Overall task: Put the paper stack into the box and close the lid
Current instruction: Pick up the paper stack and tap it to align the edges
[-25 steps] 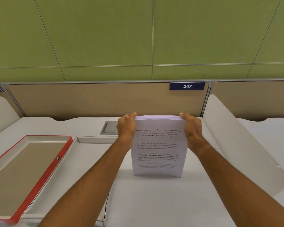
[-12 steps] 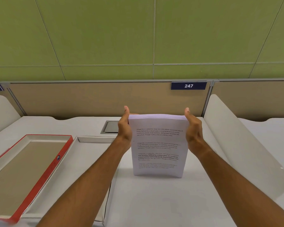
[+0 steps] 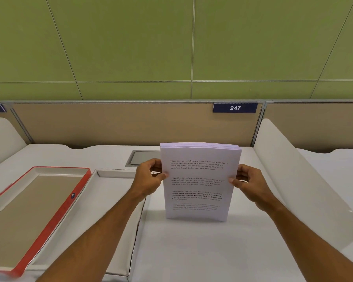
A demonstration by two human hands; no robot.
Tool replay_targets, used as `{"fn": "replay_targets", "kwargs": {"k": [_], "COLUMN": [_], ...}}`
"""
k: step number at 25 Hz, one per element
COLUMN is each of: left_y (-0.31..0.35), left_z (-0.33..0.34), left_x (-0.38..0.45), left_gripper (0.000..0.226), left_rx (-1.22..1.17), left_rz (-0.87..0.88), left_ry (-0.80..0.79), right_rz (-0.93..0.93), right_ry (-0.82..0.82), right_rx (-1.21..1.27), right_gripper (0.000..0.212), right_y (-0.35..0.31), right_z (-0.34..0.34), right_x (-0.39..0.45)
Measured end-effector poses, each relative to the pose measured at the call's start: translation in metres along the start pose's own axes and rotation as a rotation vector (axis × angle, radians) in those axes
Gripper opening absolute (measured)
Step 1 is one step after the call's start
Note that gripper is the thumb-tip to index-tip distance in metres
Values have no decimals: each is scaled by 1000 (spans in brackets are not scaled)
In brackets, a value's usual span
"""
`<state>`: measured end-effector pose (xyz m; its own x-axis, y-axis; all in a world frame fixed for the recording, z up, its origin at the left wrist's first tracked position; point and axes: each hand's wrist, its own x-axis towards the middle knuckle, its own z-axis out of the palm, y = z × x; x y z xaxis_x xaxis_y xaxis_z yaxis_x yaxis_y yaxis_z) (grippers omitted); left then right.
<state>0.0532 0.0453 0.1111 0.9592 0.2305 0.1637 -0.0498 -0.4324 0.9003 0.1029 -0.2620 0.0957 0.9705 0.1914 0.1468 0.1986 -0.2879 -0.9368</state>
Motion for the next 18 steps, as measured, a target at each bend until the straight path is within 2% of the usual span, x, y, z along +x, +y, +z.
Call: {"fn": "replay_targets", "kwargs": {"k": [7,13,18], "left_y": [1,-20,-24], "left_z": [-1,10,17], "left_x": [-1,-9,-13], "left_gripper": [23,22,19], "left_rx": [23,7,9], "left_rz": [14,-79,-135], "left_ry": [23,25,65], "right_rz": [-7,67,67], "right_ry": [68,3,78], "right_rx": [-40,-20,-13], "right_gripper": [21,20,18], "right_y": [4,26,31], "right_z": [3,9,18], "right_x": [-1,-10,-14]}}
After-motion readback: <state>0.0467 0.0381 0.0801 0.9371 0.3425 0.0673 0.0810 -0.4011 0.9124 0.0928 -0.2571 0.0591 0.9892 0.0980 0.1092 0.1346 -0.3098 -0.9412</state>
